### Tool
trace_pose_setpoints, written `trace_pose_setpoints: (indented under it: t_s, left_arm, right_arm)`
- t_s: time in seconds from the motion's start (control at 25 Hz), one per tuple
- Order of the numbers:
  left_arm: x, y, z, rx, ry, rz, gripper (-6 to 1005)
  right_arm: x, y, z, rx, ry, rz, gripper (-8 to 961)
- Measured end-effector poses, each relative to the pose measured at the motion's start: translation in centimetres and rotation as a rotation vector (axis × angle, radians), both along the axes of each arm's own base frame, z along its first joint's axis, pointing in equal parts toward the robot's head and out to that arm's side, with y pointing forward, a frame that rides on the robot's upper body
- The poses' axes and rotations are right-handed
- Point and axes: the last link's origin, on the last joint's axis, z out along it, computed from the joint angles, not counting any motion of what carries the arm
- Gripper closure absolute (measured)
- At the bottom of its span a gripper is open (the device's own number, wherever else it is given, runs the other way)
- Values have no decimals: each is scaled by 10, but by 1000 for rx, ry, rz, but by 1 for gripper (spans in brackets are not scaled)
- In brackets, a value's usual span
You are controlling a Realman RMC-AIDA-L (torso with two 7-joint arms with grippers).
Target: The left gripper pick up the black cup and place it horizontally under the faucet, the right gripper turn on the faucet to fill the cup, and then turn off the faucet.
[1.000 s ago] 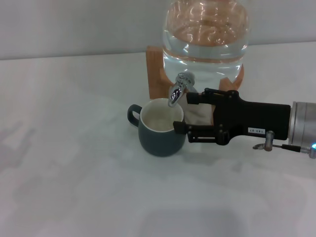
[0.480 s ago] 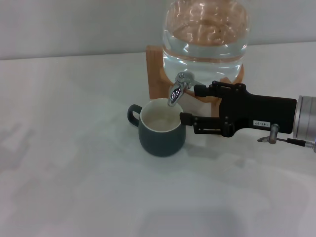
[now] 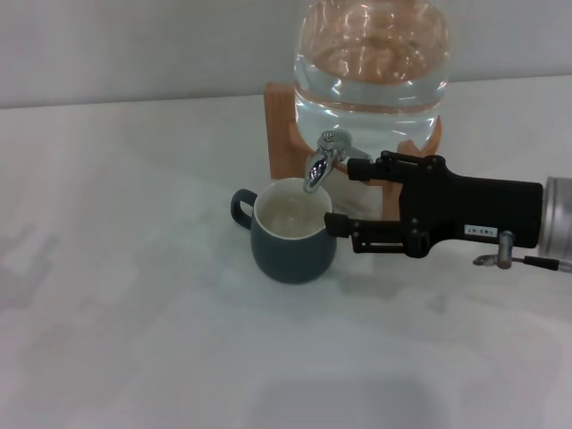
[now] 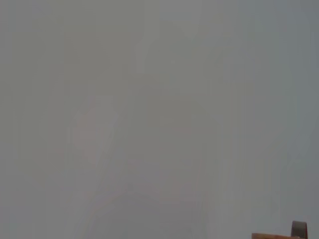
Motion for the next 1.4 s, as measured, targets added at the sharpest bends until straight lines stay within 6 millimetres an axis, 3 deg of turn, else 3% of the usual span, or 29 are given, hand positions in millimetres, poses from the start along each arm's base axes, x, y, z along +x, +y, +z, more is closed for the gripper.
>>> trace_pose_setpoints:
  t_s: [0.2,0.52,0.76,1.16,1.4]
  left_arm:
    - [-1,0,0,1,1,5,588]
    - [0,0,1,-4,-5,0,588]
    - [1,1,0,-9,-11,-5,588]
    - [5,3,-8,-45,-2,-24,588]
    - [10,2,-19,-97,13,-61,588]
  right_arm:
    - [-1,-6,15,-5,54,29,113]
    - [23,1,43,92,62,-52,113]
    - [57,7,77,223,34,-163,113]
    - [121,-1,159,533,39,-393,113]
    - [142,-10,178,619,99,-481,113]
